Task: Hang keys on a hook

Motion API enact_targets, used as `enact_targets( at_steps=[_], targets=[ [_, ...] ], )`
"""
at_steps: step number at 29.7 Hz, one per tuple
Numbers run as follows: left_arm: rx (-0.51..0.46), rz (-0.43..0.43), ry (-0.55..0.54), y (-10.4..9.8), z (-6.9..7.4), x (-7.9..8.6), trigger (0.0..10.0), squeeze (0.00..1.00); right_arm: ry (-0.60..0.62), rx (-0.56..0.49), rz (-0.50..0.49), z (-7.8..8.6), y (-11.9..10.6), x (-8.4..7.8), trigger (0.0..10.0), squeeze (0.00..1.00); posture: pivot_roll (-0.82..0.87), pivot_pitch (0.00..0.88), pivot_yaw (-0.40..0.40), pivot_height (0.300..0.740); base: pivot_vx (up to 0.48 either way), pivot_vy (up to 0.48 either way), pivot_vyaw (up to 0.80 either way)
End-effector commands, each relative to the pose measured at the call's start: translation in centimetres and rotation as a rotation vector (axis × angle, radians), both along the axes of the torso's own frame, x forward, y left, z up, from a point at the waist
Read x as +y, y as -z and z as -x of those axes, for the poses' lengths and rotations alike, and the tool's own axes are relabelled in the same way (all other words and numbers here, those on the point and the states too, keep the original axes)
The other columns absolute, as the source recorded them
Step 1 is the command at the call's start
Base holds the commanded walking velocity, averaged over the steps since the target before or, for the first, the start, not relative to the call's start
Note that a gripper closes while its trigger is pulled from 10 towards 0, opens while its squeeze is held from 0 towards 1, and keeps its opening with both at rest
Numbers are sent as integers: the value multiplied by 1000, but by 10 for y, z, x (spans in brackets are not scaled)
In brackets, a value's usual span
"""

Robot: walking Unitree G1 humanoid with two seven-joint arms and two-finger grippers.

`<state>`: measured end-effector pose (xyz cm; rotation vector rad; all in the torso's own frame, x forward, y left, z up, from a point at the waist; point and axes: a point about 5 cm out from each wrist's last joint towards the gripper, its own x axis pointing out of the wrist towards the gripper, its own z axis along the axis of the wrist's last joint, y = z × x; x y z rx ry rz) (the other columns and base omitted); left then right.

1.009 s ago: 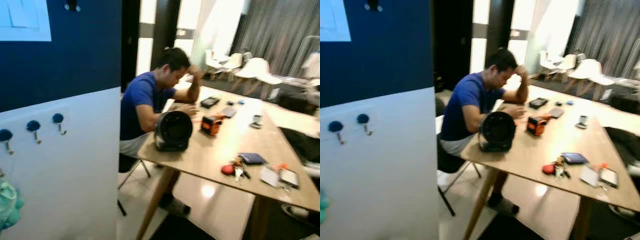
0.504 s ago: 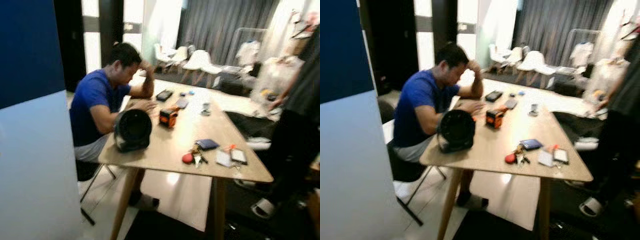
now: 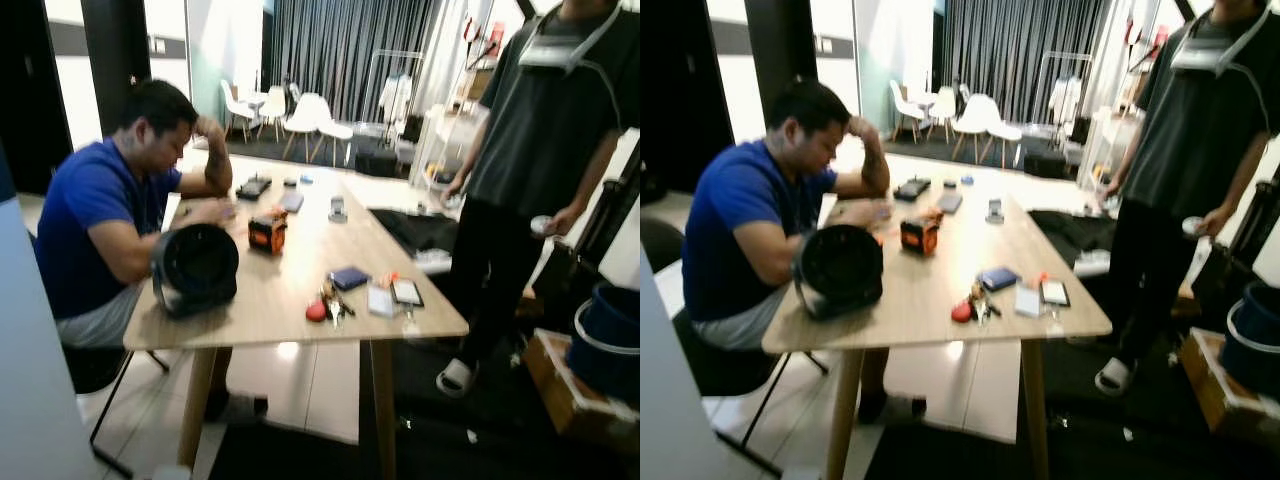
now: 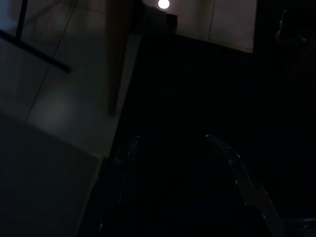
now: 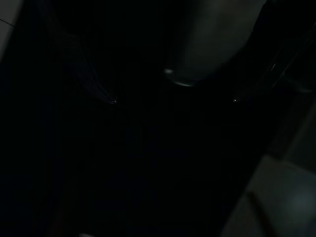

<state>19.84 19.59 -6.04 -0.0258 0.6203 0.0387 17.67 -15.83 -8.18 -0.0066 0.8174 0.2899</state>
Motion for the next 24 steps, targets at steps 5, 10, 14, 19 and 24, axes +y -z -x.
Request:
enact_targets(
  at_steps=[5,10,14,19,24],
  targets=[
    [-2,6,-23,0,0,1,10000,0,-2,-4,16,-2,-1,-4,10000,0,107,0,-48,740,0,-141,0],
    [-2,9,-23,0,-1,0,10000,0,-2,-3,16,-1,-1,-4,10000,0,105,0,-41,740,0,-469,0],
    [0,10,-19,0,-1,0,10000,0,1,-2,16,-1,0,-3,10000,0,103,0,-37,740,0,-469,0],
    [2,9,-17,0,-1,1,10000,0,4,-1,15,0,0,-3,10000,0,103,0,-35,740,0,-471,0],
    [3,2,-11,-1,-2,2,10000,0,4,1,17,1,1,-3,10000,0,105,0,-32,740,0,-441,0]
  ],
)
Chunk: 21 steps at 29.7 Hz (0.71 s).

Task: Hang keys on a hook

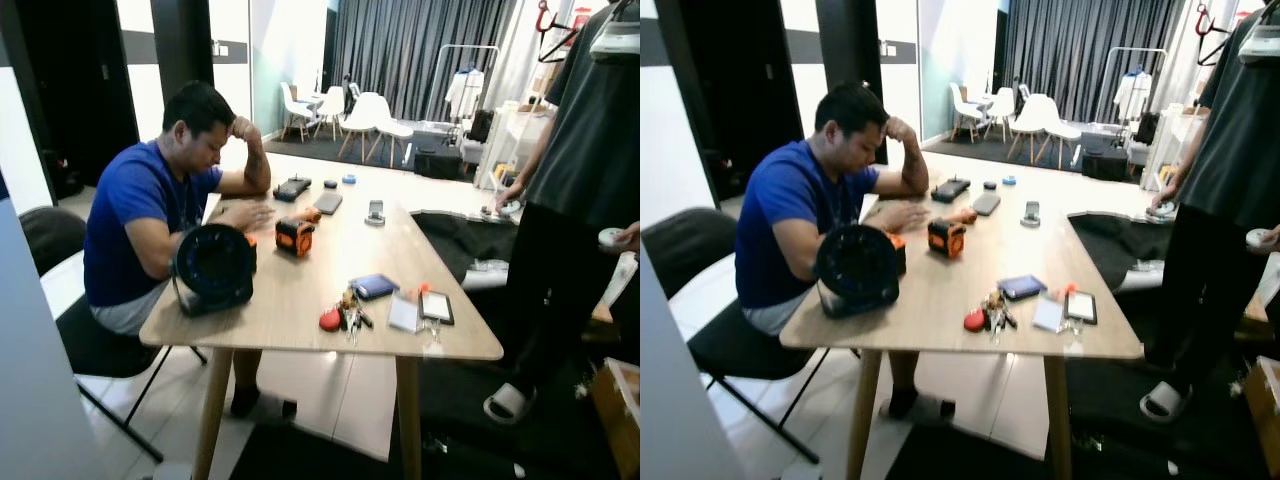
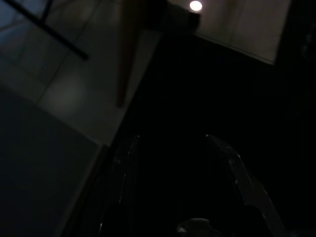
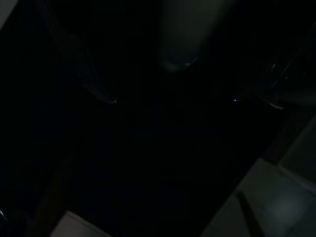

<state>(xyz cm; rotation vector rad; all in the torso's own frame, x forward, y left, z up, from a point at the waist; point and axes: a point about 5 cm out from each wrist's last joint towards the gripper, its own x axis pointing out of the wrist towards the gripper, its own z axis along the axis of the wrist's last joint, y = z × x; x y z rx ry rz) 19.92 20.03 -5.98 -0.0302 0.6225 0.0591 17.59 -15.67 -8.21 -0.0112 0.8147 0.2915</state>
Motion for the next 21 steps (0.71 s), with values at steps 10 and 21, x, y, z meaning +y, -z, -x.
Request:
enact_targets(
  at_steps=[10,21],
  targets=[
    [20,-8,46,-2,-7,-3,10000,0,14,7,16,0,0,-5,10000,0,109,0,-25,740,0,0,0],
    [8,-2,96,-6,-18,-12,10000,0,20,14,17,2,1,-7,10000,0,106,0,-17,740,0,0,0]
  ],
)
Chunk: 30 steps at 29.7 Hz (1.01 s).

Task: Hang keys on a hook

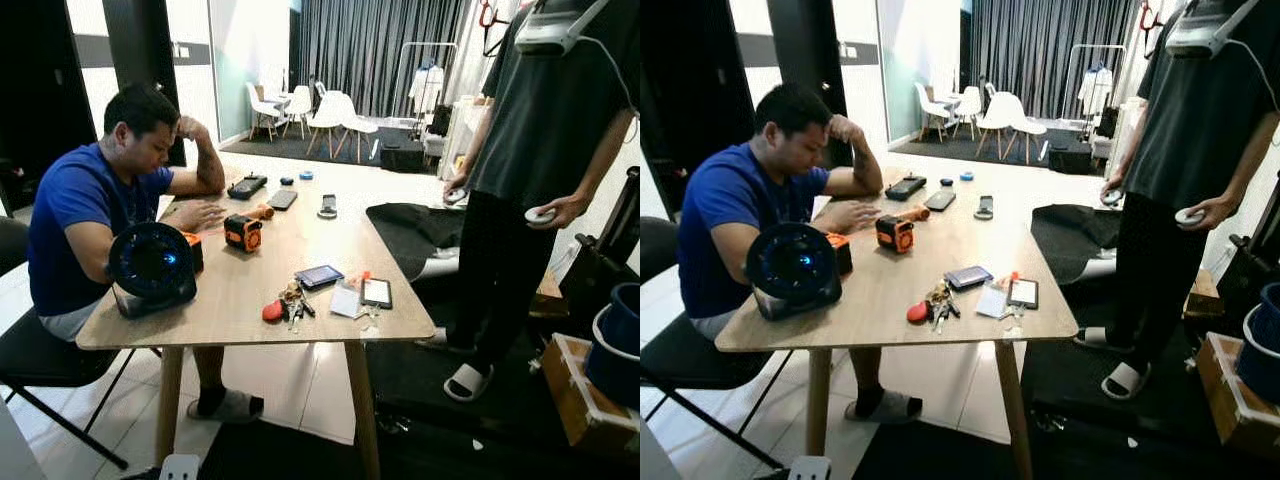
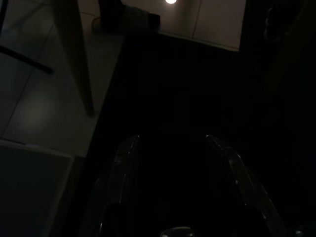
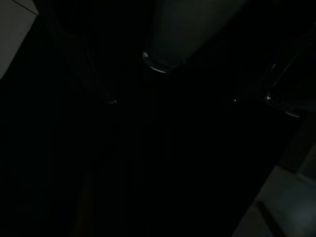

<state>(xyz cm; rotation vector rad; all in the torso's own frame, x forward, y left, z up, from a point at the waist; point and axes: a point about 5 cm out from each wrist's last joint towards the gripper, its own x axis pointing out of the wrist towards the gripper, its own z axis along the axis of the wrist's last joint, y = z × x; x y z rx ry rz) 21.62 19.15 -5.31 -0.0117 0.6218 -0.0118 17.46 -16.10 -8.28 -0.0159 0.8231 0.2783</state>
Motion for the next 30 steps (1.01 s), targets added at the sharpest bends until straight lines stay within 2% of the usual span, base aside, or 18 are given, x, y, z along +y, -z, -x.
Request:
enact_targets(
  at_steps=[1,8,30],
  targets=[
    [8,-4,23,0,-1,-3,10000,0,12,7,6,1,1,-3,10000,0,105,0,-16,740,0,0,0],
    [3,-3,25,0,-1,-2,10000,0,13,5,5,1,0,-3,10000,0,106,0,-18,740,0,0,0],
    [15,16,11,2,1,-1,10000,0,2,2,5,-1,0,-3,10000,0,109,0,-22,740,310,0,0]
  ],
)
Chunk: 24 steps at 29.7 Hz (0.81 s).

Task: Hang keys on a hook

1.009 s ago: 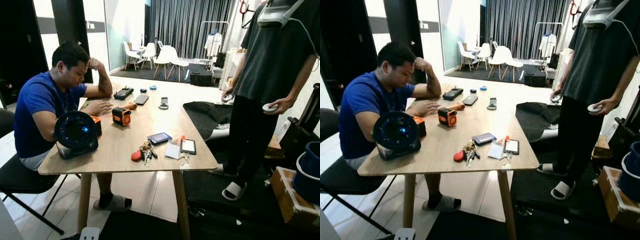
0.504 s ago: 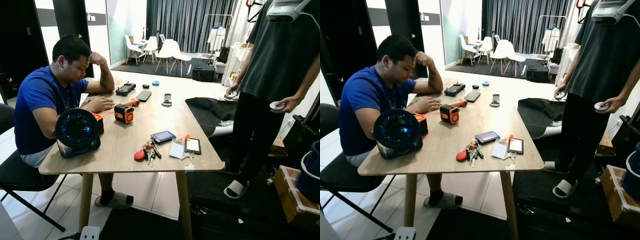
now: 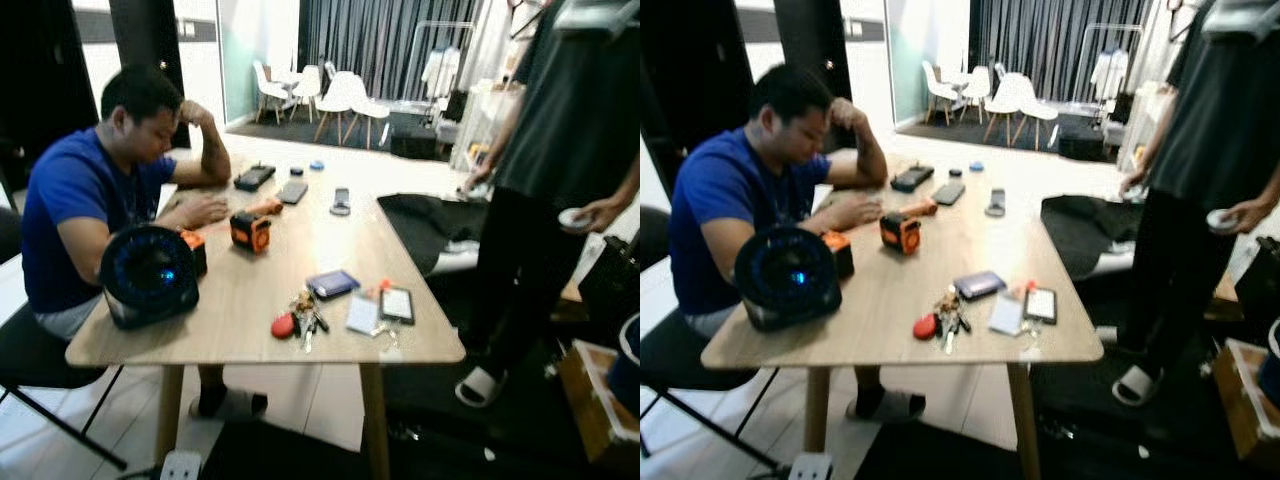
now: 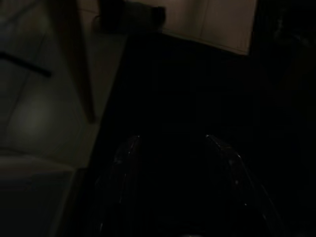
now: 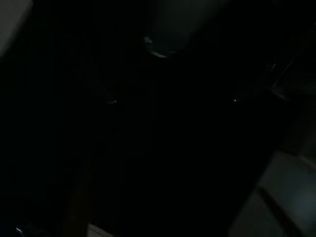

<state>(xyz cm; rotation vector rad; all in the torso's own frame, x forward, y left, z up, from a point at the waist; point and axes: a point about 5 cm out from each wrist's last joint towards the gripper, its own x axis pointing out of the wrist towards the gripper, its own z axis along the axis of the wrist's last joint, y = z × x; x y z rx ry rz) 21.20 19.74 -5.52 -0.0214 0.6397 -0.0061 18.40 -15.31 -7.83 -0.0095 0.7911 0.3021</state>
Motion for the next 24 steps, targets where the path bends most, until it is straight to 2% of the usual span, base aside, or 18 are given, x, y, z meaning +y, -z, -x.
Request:
enact_targets(
  at_steps=[1,24],
  targets=[
    [-3,9,19,-1,-3,-7,10000,0,20,32,25,9,4,-11,10000,0,109,0,-22,740,311,0,0],
    [1,-5,-21,0,-1,-1,10000,0,13,23,17,5,2,-10,10000,0,115,0,-30,740,13,0,0]
  ],
)
